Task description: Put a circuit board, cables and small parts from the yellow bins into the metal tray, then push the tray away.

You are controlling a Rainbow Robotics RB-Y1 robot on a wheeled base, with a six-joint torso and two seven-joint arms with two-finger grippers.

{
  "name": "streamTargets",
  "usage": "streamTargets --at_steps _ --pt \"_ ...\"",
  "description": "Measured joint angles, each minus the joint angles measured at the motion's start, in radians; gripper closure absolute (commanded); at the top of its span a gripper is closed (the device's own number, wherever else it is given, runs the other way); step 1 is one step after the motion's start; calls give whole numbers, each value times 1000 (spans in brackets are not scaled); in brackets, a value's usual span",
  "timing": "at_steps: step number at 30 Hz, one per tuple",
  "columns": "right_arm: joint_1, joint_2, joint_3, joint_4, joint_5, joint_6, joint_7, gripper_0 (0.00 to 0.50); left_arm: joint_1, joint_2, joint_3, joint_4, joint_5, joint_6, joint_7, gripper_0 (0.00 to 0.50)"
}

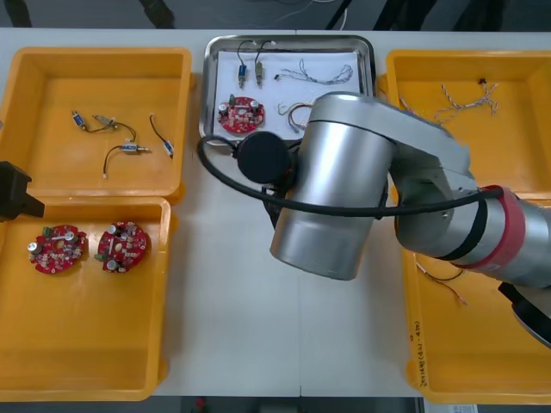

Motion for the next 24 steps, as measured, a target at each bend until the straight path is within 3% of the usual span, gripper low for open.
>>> streamTargets --at_steps 16,24 --pt "288 -20 -469 -255 -4 3 -18 0 0 0 0 0 0 0 0 0" --pt "441 -82 -744 -287 -145 3 -21 0 0 0 0 0 0 0 0 0"
